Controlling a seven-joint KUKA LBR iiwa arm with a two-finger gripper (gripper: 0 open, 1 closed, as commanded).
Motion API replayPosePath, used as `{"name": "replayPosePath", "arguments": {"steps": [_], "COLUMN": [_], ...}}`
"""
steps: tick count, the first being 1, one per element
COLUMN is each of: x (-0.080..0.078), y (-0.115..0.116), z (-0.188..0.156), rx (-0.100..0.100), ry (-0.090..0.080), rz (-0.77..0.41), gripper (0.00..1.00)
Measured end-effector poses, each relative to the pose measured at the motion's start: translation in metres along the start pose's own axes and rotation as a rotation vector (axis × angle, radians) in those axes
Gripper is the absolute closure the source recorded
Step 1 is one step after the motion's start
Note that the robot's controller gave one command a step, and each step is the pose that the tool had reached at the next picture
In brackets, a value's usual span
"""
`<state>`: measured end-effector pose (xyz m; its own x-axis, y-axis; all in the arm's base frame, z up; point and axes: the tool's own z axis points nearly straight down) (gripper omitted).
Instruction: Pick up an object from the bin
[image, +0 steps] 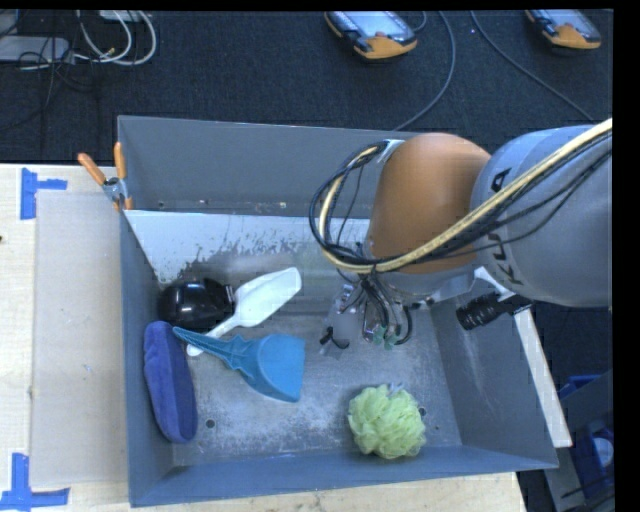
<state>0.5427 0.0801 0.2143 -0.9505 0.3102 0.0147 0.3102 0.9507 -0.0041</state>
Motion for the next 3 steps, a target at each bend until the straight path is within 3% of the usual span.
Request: {"name": "replayPosePath", "arguments": {"steps": [1, 2, 3], "x": [0.001, -0.02, 0.024], "y": [-0.001, 0.061, 0.148], "z": [0.004, 0.096, 0.142], "rx": [0.004, 0.004, 0.015], "ry": [0.007, 0.012, 0.032], "rz": [-0.002, -0.272, -0.486], "gripper": [0.0, 0.0, 0.0]}}
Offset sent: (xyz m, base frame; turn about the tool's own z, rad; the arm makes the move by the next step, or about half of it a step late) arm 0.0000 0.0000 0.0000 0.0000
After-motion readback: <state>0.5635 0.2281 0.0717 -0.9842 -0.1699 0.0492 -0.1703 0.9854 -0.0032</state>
